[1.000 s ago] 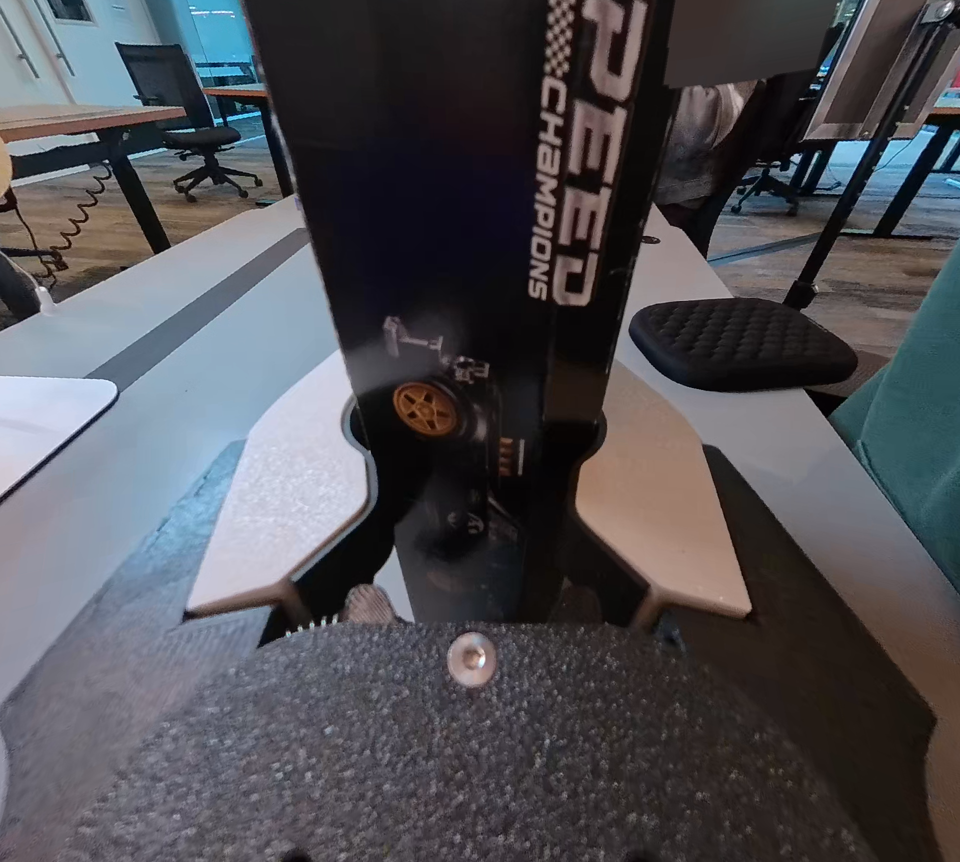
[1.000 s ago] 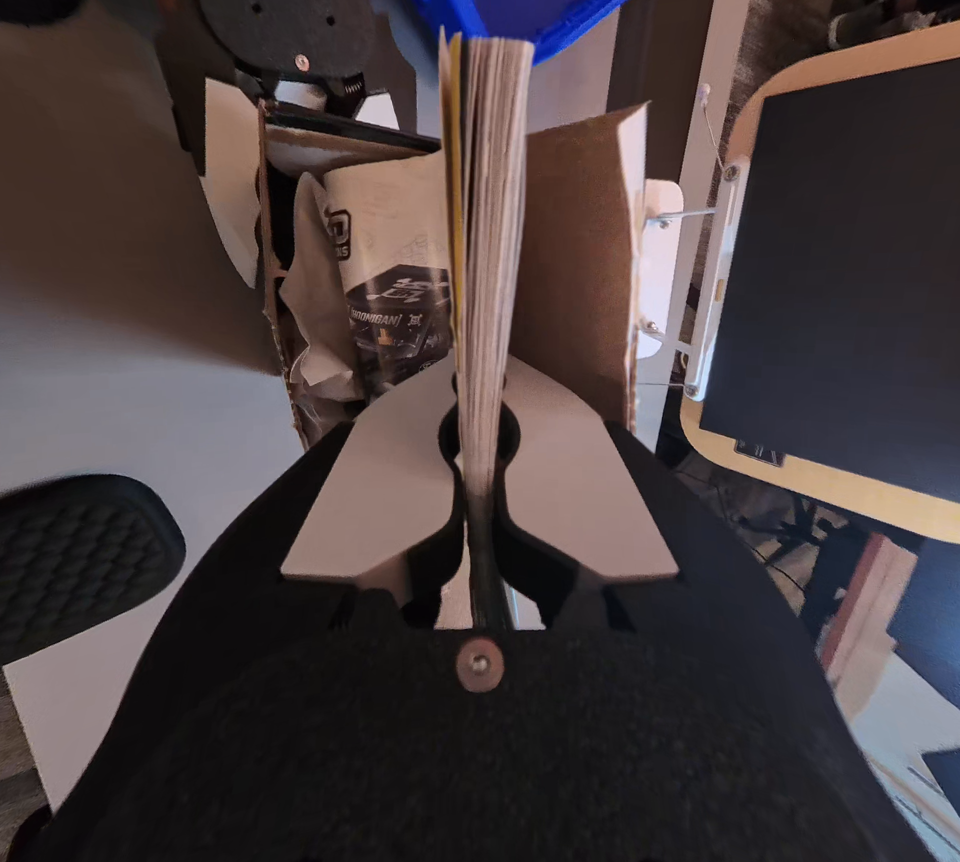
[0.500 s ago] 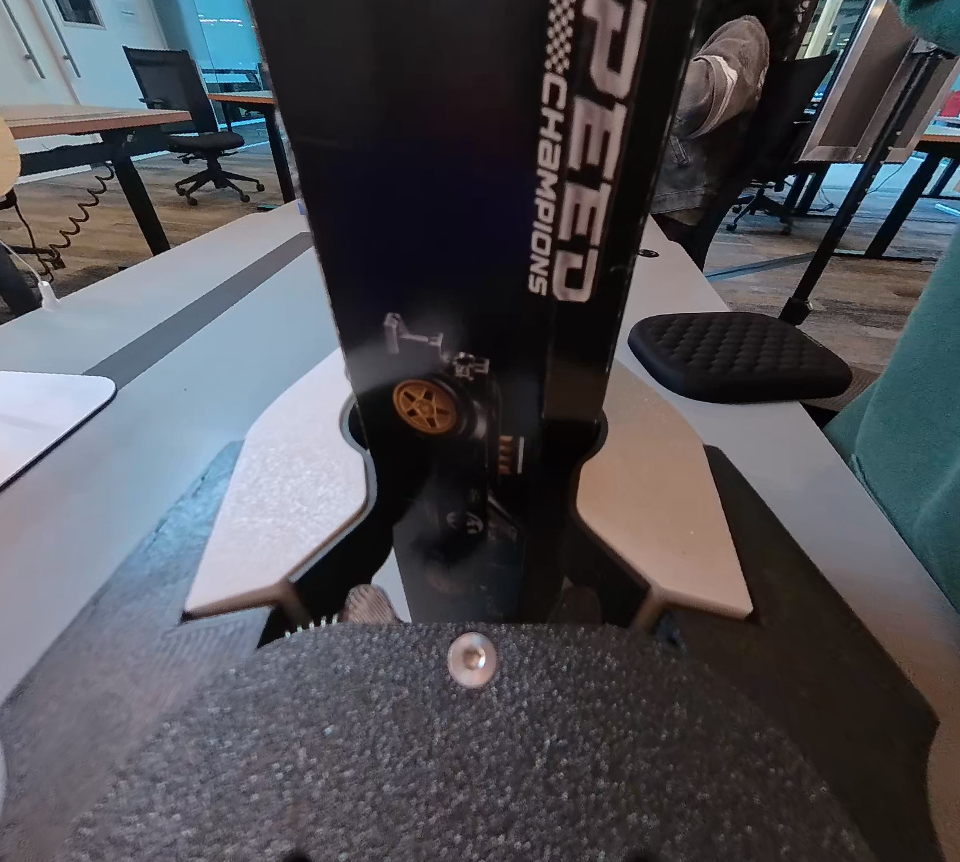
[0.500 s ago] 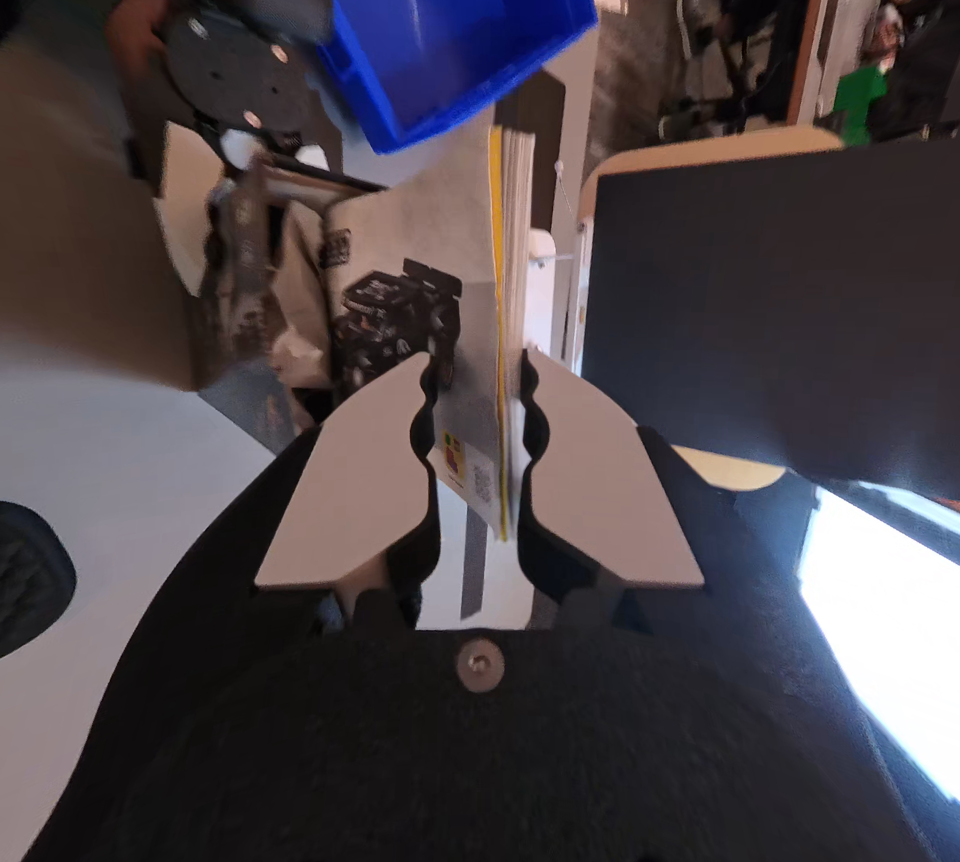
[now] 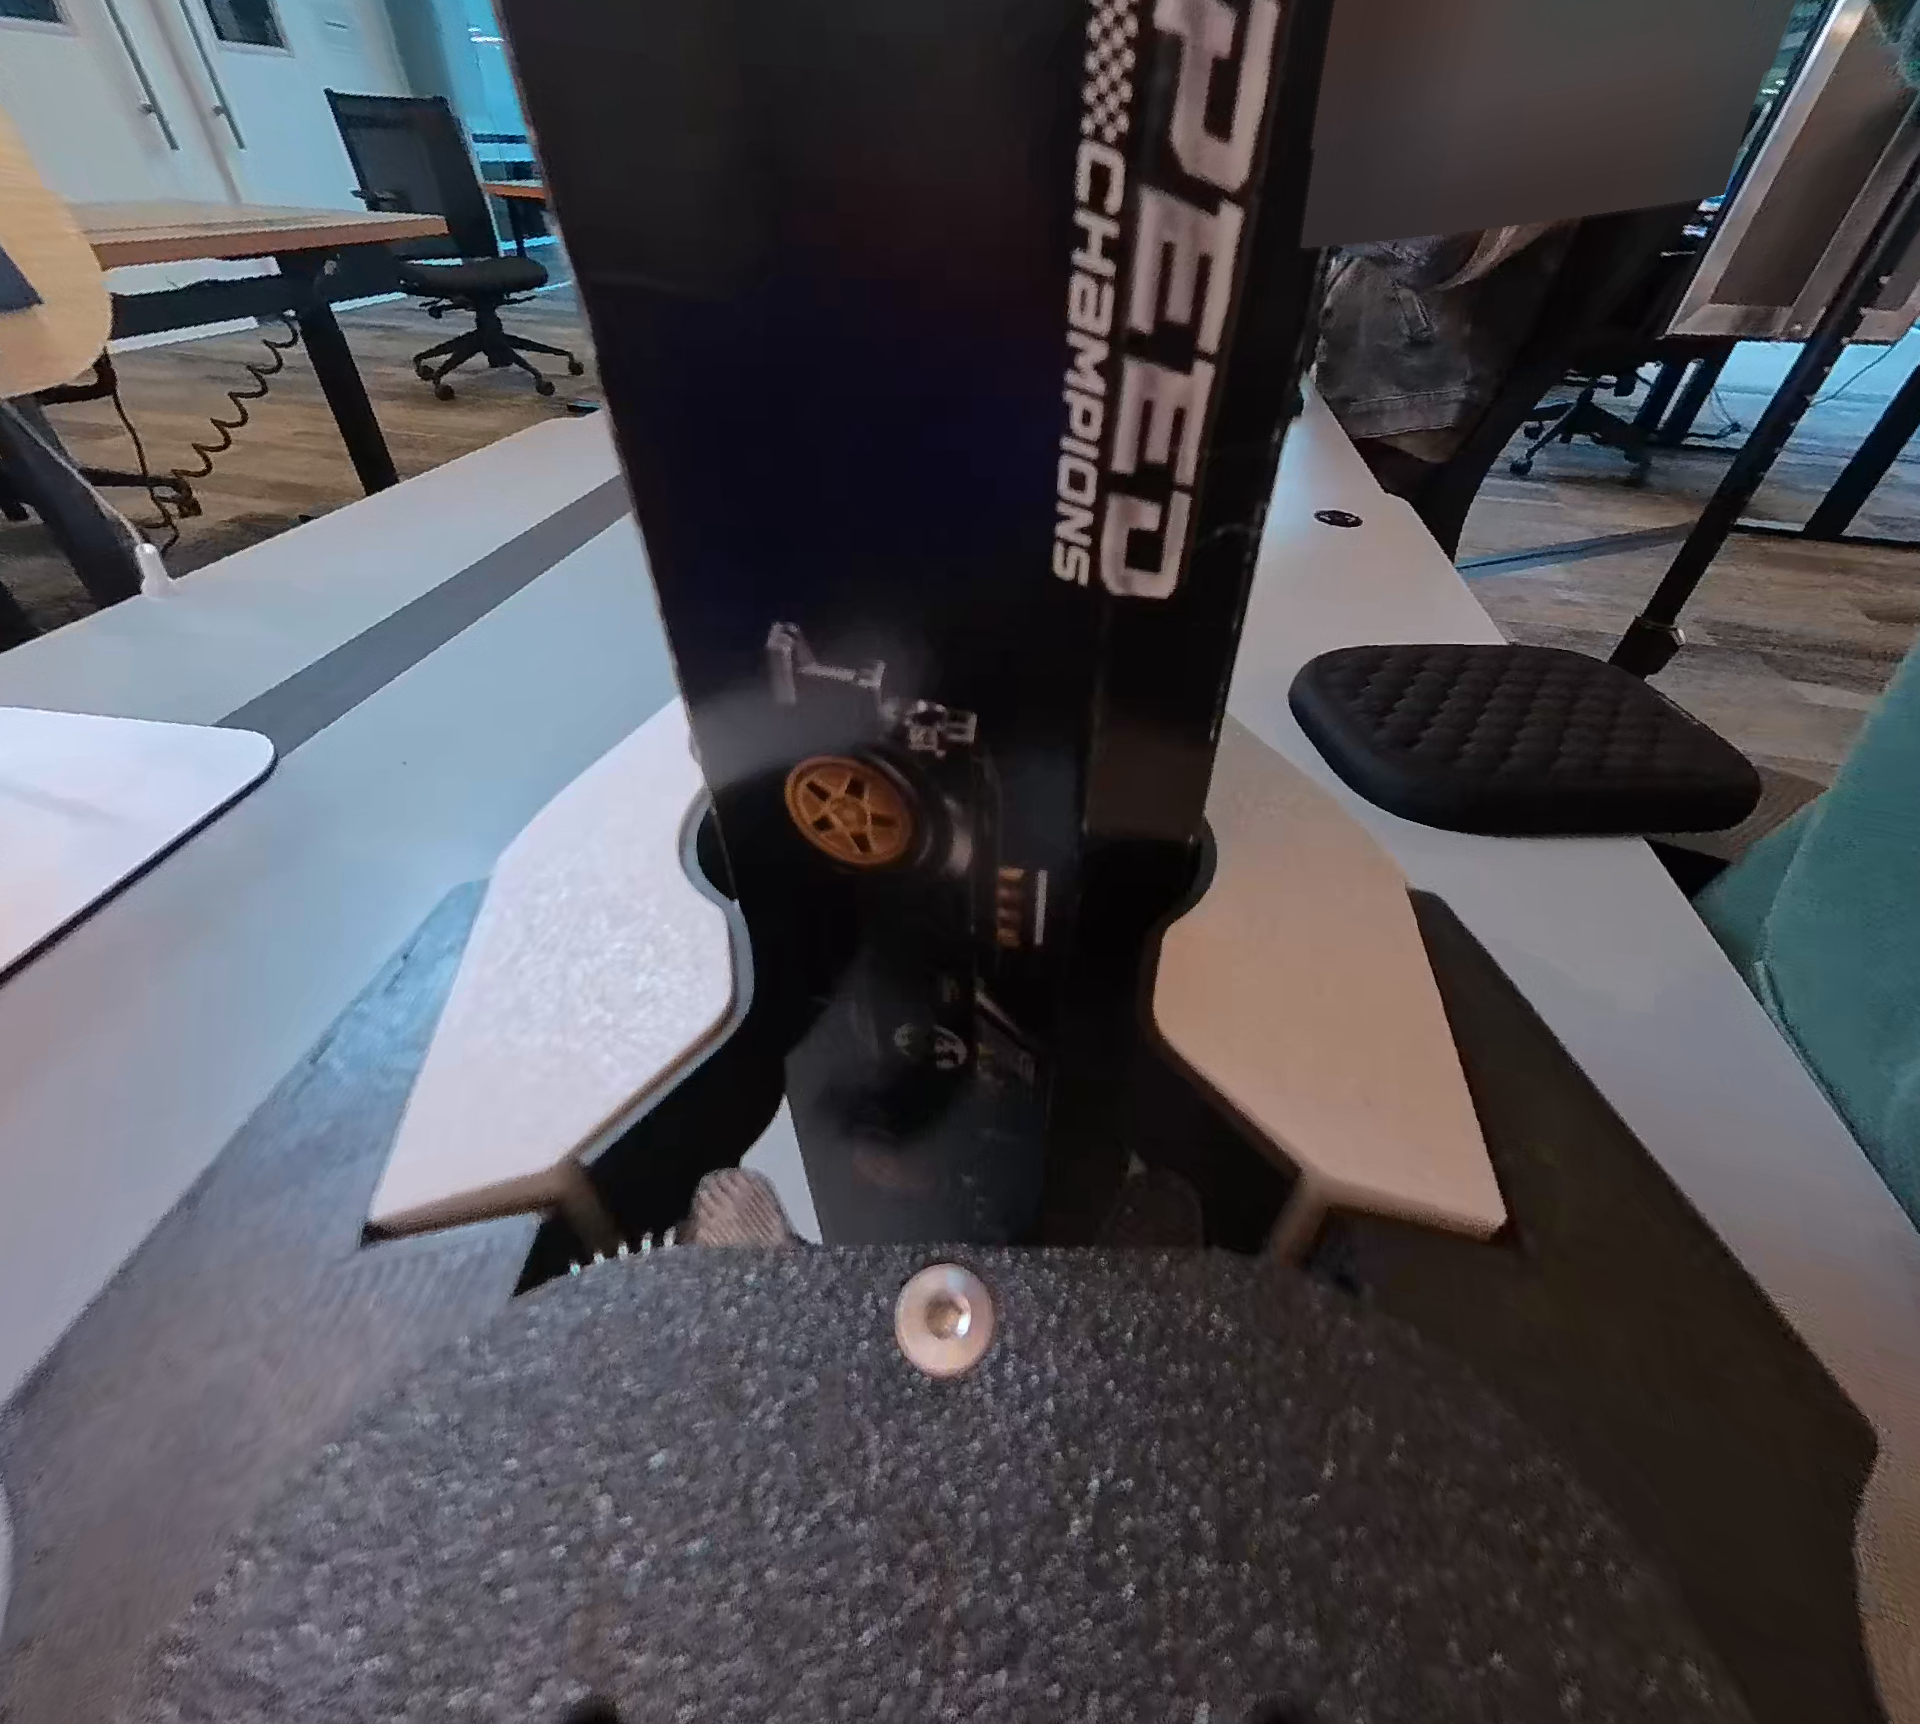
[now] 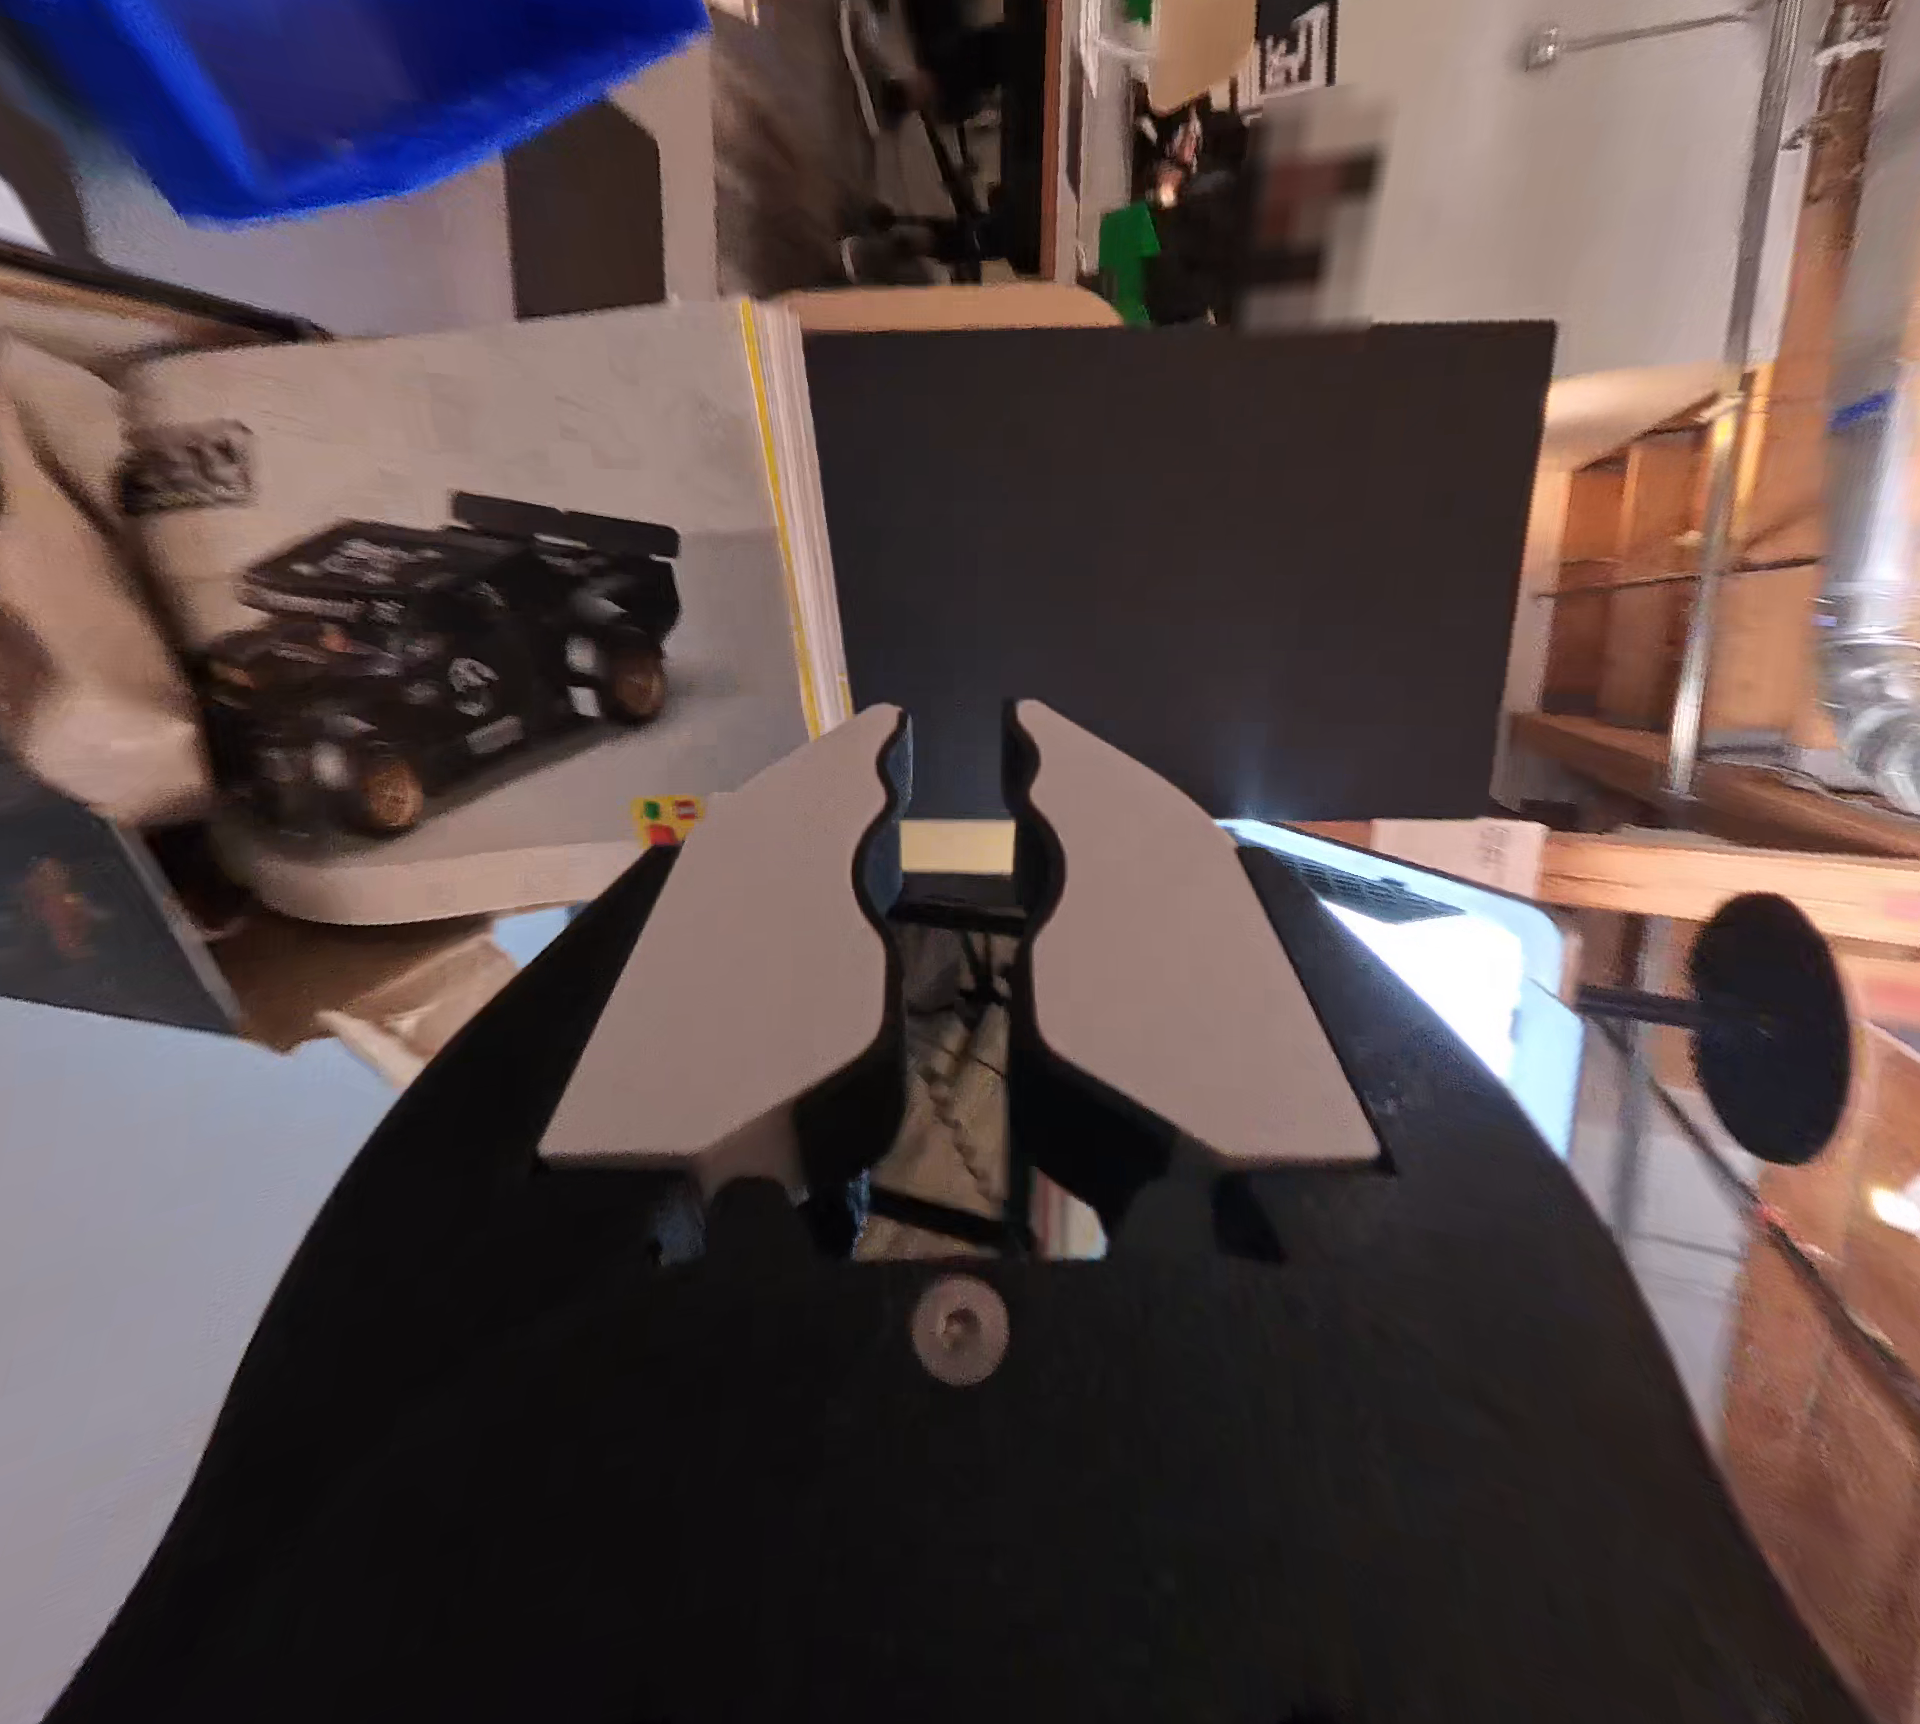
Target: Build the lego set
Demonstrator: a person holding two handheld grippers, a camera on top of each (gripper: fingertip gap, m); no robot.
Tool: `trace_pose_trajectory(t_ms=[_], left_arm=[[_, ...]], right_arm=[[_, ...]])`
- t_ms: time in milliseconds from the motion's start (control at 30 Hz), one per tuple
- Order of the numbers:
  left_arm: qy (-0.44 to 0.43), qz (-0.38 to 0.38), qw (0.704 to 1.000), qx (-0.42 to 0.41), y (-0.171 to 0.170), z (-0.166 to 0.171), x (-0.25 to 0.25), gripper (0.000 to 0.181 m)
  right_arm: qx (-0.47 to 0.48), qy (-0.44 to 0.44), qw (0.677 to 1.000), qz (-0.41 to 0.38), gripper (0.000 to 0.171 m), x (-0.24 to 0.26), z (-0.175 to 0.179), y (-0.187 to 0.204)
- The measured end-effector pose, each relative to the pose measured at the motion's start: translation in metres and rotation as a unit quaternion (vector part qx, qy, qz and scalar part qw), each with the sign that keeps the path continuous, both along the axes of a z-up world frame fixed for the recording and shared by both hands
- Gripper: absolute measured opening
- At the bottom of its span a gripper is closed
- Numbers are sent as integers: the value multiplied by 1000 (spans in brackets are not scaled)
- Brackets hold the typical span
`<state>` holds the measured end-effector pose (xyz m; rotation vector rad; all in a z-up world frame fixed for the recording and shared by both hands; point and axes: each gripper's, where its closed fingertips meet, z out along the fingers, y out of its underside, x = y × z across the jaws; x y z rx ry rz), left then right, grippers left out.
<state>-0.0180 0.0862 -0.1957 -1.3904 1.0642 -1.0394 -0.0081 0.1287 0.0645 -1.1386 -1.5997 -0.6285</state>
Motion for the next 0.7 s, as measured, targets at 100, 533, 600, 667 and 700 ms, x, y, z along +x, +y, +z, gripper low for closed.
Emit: trace_pose_trajectory(t_ms=[100, 533, 600, 667, 700], left_arm=[[-9, 3, 1000, -10, 2, 1, -1, 82], [-12, 12, 998, 53, 0, 59, 12, 81], [-18, 5, 998, 54, -2, 59, 10, 79], [-12, 1, 998, 66, -8, 58, 13, 78], [-12, 2, 998, 68, -8, 59, 13, 77]], right_arm=[[-120, 20, 989, 87, 6, -13, -19, -45], [-264, -93, 960, 5, 0, -7, -151, -11], [-248, -109, 962, 13, 0, -12, -158, -13], [-271, -135, 953, 19, 0, -13, -173, -22], [-276, -139, 951, 17, 0, -14, -174, -23]])
